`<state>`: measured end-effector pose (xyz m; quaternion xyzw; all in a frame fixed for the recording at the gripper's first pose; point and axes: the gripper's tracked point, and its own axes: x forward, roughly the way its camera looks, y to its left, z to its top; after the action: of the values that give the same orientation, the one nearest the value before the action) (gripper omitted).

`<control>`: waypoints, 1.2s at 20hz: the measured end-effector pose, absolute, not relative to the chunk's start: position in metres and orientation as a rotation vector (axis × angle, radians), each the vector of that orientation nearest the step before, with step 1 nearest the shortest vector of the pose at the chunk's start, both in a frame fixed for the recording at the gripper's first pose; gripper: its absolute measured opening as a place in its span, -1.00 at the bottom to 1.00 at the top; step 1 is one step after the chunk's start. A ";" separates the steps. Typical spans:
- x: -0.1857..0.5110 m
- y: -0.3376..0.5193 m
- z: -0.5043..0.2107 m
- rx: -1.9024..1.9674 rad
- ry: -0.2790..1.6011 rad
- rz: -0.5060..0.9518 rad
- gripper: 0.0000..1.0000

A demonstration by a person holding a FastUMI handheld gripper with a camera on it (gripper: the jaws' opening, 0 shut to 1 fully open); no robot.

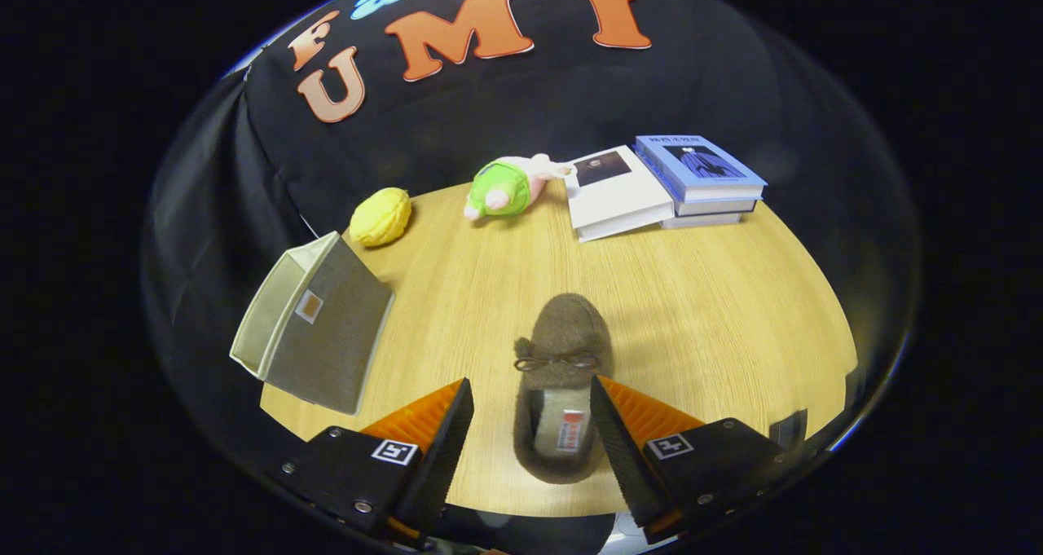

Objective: Open the storage box then place both shoes into the box .Put the left shoe in first, then the right shoe, with the right side of both shoes facing outward in a uniform manner.

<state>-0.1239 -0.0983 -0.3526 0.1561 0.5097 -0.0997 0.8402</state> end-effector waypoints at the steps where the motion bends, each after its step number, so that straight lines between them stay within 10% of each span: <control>1: -0.129 -0.105 -0.362 0.315 1.090 -0.222 0.73; 8: -0.139 -0.124 -0.424 0.332 1.172 -0.264 0.52; 15: -0.132 -0.133 -0.441 0.356 1.187 -0.328 -0.77; 24: -0.095 -0.102 -0.390 0.397 1.115 -0.317 -0.93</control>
<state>-0.0950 -0.1015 -0.3896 0.1864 0.5231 -0.1485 0.8183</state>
